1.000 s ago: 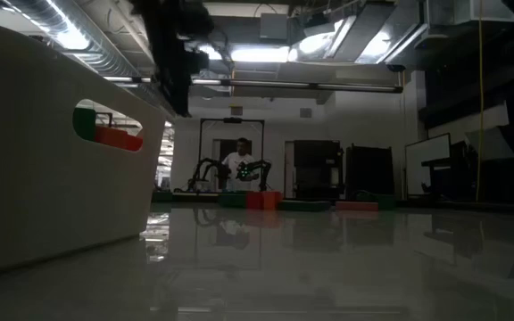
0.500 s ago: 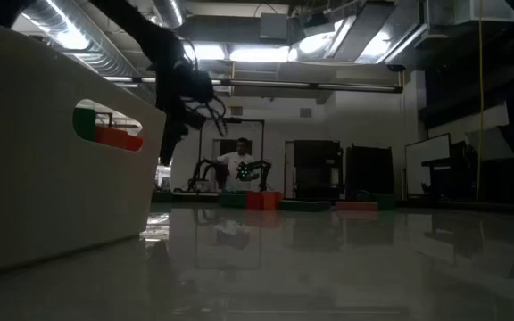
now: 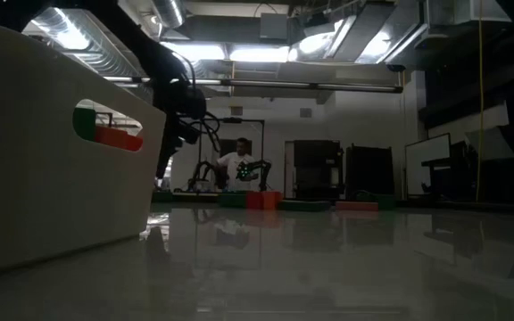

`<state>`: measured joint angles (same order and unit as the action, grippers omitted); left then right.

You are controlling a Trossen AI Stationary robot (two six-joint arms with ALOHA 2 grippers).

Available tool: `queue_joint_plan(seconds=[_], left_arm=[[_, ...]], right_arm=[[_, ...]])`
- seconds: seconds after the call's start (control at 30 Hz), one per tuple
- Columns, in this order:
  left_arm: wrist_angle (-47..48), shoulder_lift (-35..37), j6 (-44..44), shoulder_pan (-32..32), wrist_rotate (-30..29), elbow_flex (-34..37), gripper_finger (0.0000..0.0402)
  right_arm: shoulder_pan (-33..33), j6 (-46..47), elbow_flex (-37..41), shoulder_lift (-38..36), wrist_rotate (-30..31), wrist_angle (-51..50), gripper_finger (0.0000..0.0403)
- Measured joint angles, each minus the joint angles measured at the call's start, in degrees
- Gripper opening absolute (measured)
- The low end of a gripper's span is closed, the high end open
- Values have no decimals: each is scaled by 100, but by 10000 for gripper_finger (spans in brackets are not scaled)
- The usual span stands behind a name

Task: Sort blocks by size
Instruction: Put the rectangular green game piece into the white bin

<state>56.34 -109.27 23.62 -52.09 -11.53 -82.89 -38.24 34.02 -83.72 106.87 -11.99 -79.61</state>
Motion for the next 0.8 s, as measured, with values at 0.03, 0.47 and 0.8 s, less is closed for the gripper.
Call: queue_joint_plan(seconds=[0.03,0.47,0.8], left_arm=[[-54,1,47,-31,85,0,164],[-670,-449,215,-161,601,0,164],[-897,-544,328,-154,449,-9,164]], right_arm=[[0,0,0,0,0,0,276],[0,20,2,0,57,4,276],[92,9,2,0,99,2,276]])
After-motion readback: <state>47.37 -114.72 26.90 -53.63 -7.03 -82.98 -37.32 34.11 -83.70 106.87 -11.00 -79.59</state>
